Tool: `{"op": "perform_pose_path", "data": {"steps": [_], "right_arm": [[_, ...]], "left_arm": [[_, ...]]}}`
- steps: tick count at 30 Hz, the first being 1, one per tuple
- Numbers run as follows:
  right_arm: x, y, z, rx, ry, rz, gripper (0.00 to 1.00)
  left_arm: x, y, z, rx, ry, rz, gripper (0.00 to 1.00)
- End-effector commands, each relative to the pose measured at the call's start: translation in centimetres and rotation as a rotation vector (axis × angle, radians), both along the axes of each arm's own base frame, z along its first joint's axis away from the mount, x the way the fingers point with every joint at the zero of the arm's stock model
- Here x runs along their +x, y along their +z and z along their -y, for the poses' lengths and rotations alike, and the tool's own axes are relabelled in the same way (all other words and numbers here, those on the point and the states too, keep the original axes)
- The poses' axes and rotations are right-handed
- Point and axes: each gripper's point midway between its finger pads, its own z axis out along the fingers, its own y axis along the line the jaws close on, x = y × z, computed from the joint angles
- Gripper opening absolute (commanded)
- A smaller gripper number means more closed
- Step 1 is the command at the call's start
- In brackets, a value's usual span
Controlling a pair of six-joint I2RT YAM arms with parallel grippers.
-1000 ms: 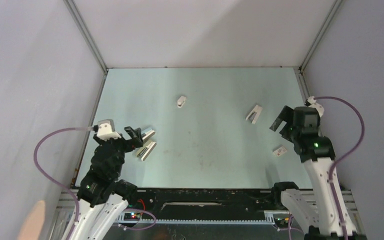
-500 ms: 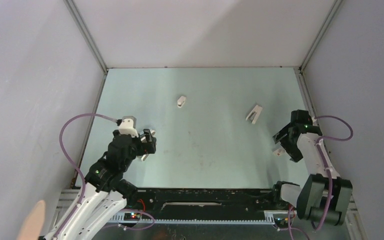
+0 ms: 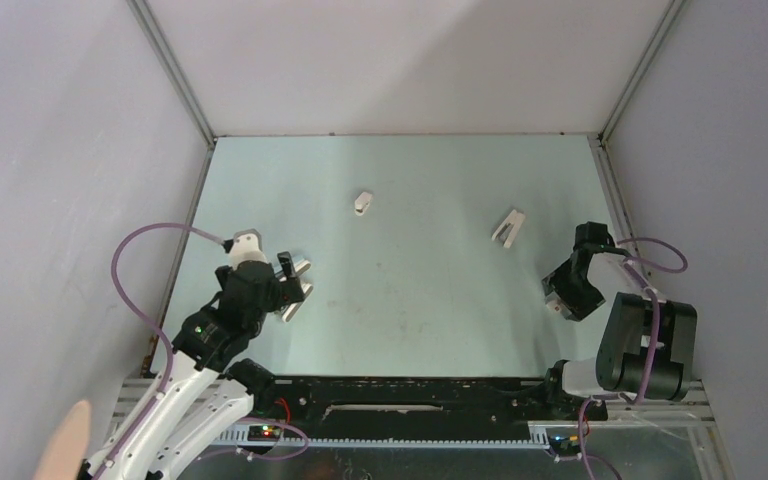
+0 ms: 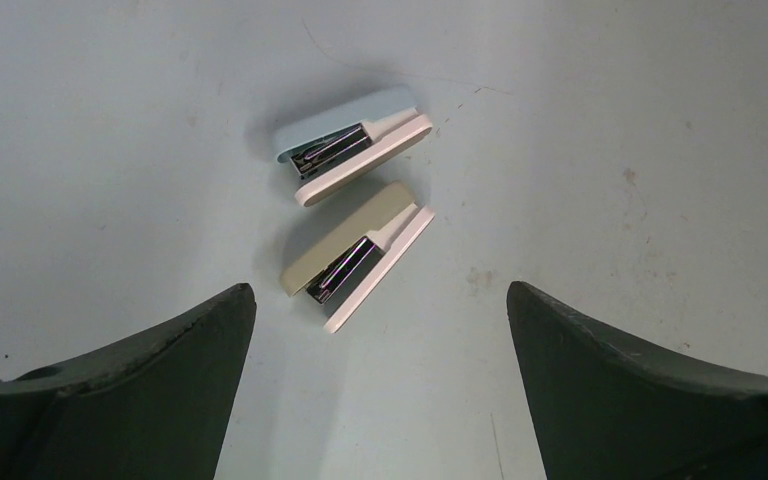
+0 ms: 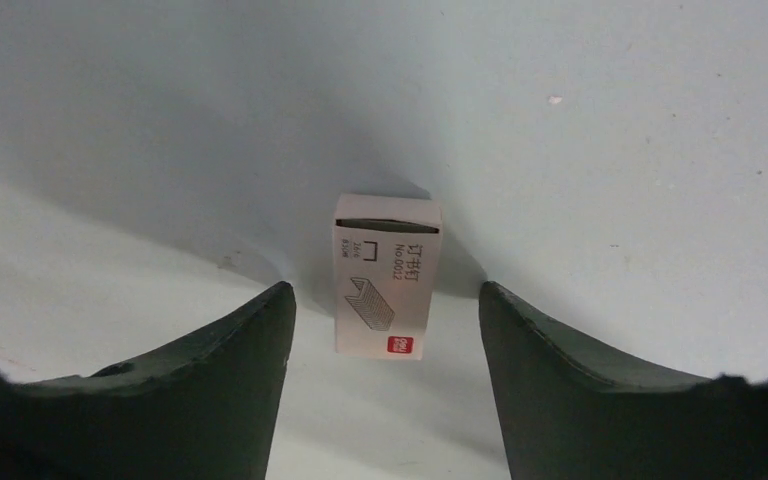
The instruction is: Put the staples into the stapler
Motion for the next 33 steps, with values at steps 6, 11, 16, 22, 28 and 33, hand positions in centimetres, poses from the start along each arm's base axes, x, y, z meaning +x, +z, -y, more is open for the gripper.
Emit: {"op": "perform_pose_path", "data": {"steps": [6,11,16,22,28,33], "right_arm": [[0.7,-1.1,-0.3,0.025,0.007,0.014,0.49],[1.5,-0.3,-1.7,0.009,0.115,0.053,0.37],[2.8,0.7,-5.8,-0.001,0.313,0.094,0.33],[4.5,2.2,-14.9,-0.015,0.712,0.127,0.32],[3.7,3.1,-25.8,-0.024,1.166,0.138,0.32],[0.9,2.1,-31.8,-0.115,1.516,0.075,0.31]], "left_arm": [[0.3,2.4,0.2,0.012,-0.040,0.046,1.00],[0.5,2.2,0.1,0.037,-0.051,0.048,1.00],[0.7,2.1,0.7,0.033,-0.086,0.049,1.00],[0.7,2.4,1.7,0.006,-0.148,0.069,1.00],[0.4,3.2,2.7,-0.032,-0.215,0.112,1.00],[0.1,3.6,4.0,-0.070,-0.285,0.126,1.00]]}}
